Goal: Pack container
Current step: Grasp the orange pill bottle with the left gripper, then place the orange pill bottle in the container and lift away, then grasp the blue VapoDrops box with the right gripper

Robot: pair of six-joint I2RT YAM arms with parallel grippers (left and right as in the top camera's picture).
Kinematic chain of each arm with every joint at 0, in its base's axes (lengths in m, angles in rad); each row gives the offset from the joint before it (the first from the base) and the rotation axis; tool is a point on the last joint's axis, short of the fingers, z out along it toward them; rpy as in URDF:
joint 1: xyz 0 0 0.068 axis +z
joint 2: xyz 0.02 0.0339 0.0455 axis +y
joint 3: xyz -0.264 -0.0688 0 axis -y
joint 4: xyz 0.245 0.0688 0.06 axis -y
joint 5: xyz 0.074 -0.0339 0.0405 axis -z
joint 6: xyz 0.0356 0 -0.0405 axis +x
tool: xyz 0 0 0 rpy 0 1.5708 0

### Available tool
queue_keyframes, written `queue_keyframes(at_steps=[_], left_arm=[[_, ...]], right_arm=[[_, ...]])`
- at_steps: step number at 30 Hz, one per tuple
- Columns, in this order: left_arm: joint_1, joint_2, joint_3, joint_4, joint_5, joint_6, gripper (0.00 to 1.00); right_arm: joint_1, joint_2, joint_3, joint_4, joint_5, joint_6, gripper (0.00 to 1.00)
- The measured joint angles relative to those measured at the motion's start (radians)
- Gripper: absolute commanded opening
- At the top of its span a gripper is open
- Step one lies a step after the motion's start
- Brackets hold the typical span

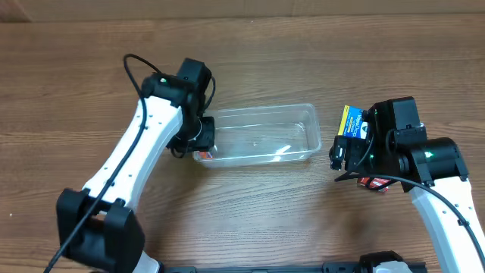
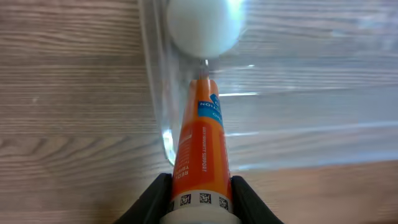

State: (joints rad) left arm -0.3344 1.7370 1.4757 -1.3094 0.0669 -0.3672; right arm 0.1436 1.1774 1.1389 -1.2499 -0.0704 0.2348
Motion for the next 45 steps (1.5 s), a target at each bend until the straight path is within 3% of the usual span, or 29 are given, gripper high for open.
queue_keyframes(at_steps=[1,4,11,14,15,16,18,20,23,26,29,31,45], left_arm=[[0.0,0.018,-0.001,0.006,-0.015,0.0,0.17],[0.0,0.042,-0.001,0.017,-0.04,0.0,0.66],[0.0,0.05,0.008,0.009,-0.058,-0.004,0.77],[0.0,0.045,0.094,-0.041,-0.066,-0.004,0.79],[0.0,0.034,0.138,-0.056,-0.072,-0.004,0.83],[0.0,0.006,0.179,-0.066,-0.078,-0.003,1.0],[0.0,-0.079,0.231,-0.068,-0.087,0.003,1.0],[0.003,-0.23,0.274,-0.055,-0.118,0.004,1.0],[0.063,-0.38,0.282,-0.057,-0.17,0.011,1.0],[0.161,-0.383,0.282,-0.061,-0.181,0.031,1.0],[0.186,-0.377,0.282,-0.062,-0.185,0.031,1.0],[0.186,-0.369,0.282,-0.063,-0.185,0.032,1.0],[0.186,-0.338,0.282,-0.063,-0.185,0.034,1.0]], right_arm=[[0.0,0.0,0.0,0.0,0.0,0.0,1.0],[0.0,0.0,0.0,0.0,0.0,0.0,1.0],[0.0,0.0,0.0,-0.001,0.0,0.0,1.0],[0.0,0.0,0.0,-0.024,0.0,0.0,1.0],[0.0,0.0,0.0,-0.023,0.0,0.001,1.0],[0.0,0.0,0.0,-0.013,0.007,0.008,1.0],[0.0,0.004,0.016,0.019,0.048,0.022,1.0],[-0.002,0.05,0.141,0.018,0.128,0.038,1.0],[-0.1,0.301,0.405,0.031,0.171,0.061,1.0],[-0.17,0.485,0.423,0.033,0.163,0.053,1.0],[-0.198,0.708,0.424,0.041,0.161,0.033,1.0],[-0.196,0.767,0.424,0.055,0.153,0.018,1.0],[-0.195,0.929,0.422,0.08,0.1,-0.049,1.0]])
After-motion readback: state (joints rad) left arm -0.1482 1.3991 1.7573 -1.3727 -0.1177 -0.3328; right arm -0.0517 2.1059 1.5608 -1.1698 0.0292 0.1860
